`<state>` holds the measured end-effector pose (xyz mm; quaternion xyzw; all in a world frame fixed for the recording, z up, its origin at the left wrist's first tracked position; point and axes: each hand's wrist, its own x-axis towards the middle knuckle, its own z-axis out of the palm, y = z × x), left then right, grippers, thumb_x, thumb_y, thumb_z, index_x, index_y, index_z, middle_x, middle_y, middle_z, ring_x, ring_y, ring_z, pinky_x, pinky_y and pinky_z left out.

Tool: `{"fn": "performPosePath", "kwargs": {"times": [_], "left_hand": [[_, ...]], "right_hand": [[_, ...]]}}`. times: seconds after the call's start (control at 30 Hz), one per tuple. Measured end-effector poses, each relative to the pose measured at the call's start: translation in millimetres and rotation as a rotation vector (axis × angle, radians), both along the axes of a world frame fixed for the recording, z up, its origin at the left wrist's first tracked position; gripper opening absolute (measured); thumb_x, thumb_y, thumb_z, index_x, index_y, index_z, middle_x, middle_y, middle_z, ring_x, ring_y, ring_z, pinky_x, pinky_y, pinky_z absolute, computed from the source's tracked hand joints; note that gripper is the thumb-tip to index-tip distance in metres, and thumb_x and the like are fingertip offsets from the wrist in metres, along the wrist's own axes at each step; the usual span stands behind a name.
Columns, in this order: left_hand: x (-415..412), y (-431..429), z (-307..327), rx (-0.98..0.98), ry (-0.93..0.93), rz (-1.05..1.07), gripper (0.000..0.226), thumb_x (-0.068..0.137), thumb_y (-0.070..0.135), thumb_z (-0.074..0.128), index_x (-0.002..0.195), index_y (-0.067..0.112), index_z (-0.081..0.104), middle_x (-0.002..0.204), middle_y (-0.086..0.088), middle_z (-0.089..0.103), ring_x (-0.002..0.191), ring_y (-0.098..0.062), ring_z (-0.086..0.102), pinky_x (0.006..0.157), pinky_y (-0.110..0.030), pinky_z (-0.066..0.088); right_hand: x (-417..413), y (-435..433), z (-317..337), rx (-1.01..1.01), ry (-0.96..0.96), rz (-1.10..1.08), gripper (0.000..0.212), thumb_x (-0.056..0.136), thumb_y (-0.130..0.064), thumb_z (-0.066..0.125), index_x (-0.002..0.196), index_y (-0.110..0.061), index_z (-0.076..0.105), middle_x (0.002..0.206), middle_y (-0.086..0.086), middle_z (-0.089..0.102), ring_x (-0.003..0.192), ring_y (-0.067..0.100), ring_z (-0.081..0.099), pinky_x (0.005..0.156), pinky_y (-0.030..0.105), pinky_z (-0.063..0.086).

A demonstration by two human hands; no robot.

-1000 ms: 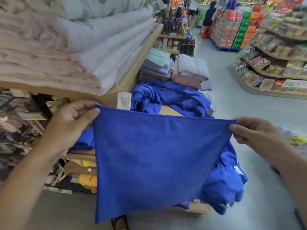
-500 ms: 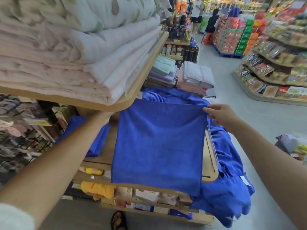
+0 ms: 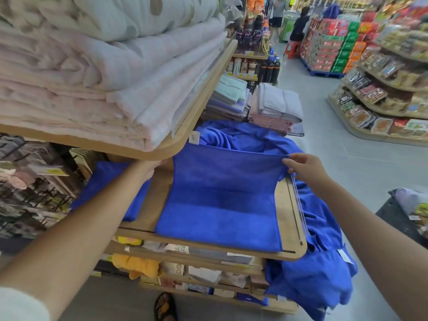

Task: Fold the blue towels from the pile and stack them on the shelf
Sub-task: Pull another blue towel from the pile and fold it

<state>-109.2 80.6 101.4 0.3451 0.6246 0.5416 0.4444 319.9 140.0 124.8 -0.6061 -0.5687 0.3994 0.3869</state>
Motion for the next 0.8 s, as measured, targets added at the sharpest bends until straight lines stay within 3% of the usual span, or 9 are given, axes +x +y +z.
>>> {"fn": "performPosePath", "kwargs": {"times": [0.17,0.27,0.33,0.4,0.47,0.53,0.6,0.7,0.8], "left_hand": [[-3.4,-41.0,11.2,0.108,0.183,-0.013,0.031,0.101,0.017,0.061,0.133,0.018,0.062,0.125,0.009,0.066,0.107,-0.003,0.061,0.089,-0.028,0.05],[-7.5,-74.8,9.4,0.178,0.331,-0.078,0.02,0.095,0.009,0.068,0.103,0.028,0.071,0.098,0.018,0.075,0.094,0.01,0.064,0.09,-0.023,0.047],[-13.9,-96.5,-0.2,0.145,0.521,-0.164,0.018,0.092,0.009,0.071,0.099,0.026,0.073,0.108,0.007,0.072,0.1,0.01,0.061,0.096,-0.019,0.045],[-19.0,-118.8,-12.7,0.098,0.656,-0.259,0.016,0.091,0.011,0.073,0.097,0.025,0.076,0.12,0.006,0.065,0.111,0.013,0.056,0.092,-0.011,0.044],[-18.9,-140.1,-29.0,0.017,0.724,-0.347,0.018,0.091,0.015,0.074,0.093,0.033,0.076,0.126,0.013,0.06,0.117,0.008,0.054,0.088,-0.018,0.045],[-15.6,-154.0,-43.2,-0.079,0.846,-0.43,0.018,0.091,0.021,0.074,0.09,0.038,0.076,0.129,0.016,0.055,0.122,-0.002,0.052,0.097,-0.03,0.043],[-12.7,-160.7,-50.9,-0.132,1.021,-0.487,0.017,0.091,0.027,0.074,0.089,0.044,0.072,0.132,0.019,0.051,0.126,-0.006,0.046,0.105,-0.034,0.039],[-7.1,-162.8,-47.1,-0.133,1.099,-0.517,0.01,0.089,0.036,0.073,0.089,0.045,0.07,0.137,0.022,0.047,0.13,-0.005,0.041,0.104,-0.031,0.037],[4.0,-152.2,-42.5,0.01,1.182,-0.478,0.015,0.087,0.033,0.069,0.099,0.042,0.071,0.142,0.016,0.049,0.138,-0.008,0.037,0.107,-0.034,0.035]], "right_hand": [[22.4,-40.6,-1.0,0.172,-0.101,0.165,0.018,0.09,-0.017,0.077,0.084,-0.034,0.078,0.073,0.003,0.073,0.066,0.014,0.062,0.066,0.028,0.05],[31.8,-77.1,-11.6,0.273,-0.201,0.27,0.029,0.087,-0.016,0.079,0.087,-0.045,0.076,0.091,-0.012,0.072,0.083,0.006,0.068,0.072,0.017,0.052],[34.7,-100.2,-27.4,0.339,-0.269,0.294,0.023,0.085,-0.019,0.081,0.089,-0.041,0.075,0.098,-0.016,0.07,0.097,0.007,0.066,0.078,0.015,0.049],[36.4,-119.9,-46.6,0.41,-0.343,0.34,0.013,0.082,-0.029,0.081,0.089,-0.039,0.075,0.102,-0.02,0.068,0.102,0.004,0.063,0.085,0.013,0.045],[38.3,-133.7,-68.6,0.457,-0.509,0.43,0.013,0.08,-0.028,0.084,0.089,-0.035,0.078,0.101,-0.022,0.066,0.099,0.004,0.061,0.088,0.022,0.048],[39.8,-142.4,-87.4,0.471,-0.663,0.531,0.021,0.076,-0.024,0.089,0.089,-0.035,0.078,0.102,-0.02,0.065,0.096,0.01,0.061,0.081,0.038,0.053],[41.9,-147.2,-94.9,0.447,-0.752,0.628,0.019,0.076,-0.034,0.085,0.091,-0.041,0.076,0.105,-0.021,0.064,0.1,0.01,0.061,0.08,0.036,0.05],[41.2,-145.0,-91.6,0.457,-0.807,0.643,0.014,0.08,-0.053,0.068,0.092,-0.046,0.073,0.109,-0.026,0.059,0.109,0.003,0.055,0.087,0.029,0.041],[20.3,-136.1,-83.8,0.462,-0.724,0.521,0.023,0.09,-0.056,0.057,0.096,-0.041,0.074,0.109,-0.026,0.059,0.107,0.001,0.053,0.091,0.029,0.042]]}}
